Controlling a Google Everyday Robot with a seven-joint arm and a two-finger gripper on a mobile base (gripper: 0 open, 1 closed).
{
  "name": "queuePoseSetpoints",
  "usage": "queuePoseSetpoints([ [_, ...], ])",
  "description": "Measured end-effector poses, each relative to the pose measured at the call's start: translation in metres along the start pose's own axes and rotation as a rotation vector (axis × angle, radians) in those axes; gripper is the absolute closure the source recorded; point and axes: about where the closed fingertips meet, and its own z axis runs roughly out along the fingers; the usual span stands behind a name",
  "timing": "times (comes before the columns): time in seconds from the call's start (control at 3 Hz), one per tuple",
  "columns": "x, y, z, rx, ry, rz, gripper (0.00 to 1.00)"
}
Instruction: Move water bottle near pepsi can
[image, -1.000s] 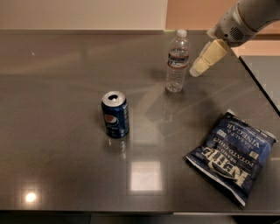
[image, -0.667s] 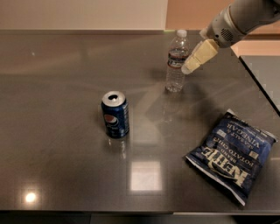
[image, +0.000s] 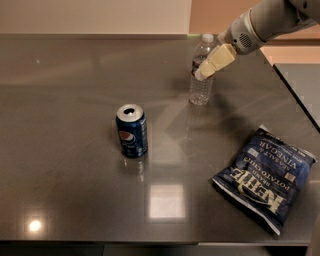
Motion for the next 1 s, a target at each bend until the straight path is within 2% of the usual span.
queuePoseSetpoints([
  [0.33, -0.0059, -0.0004, 0.0079, -0.022, -0.024, 0.009, 0.19],
  [1.0, -0.0140, 0.0067, 0.0029, -0.066, -0.064, 0.014, 0.64],
])
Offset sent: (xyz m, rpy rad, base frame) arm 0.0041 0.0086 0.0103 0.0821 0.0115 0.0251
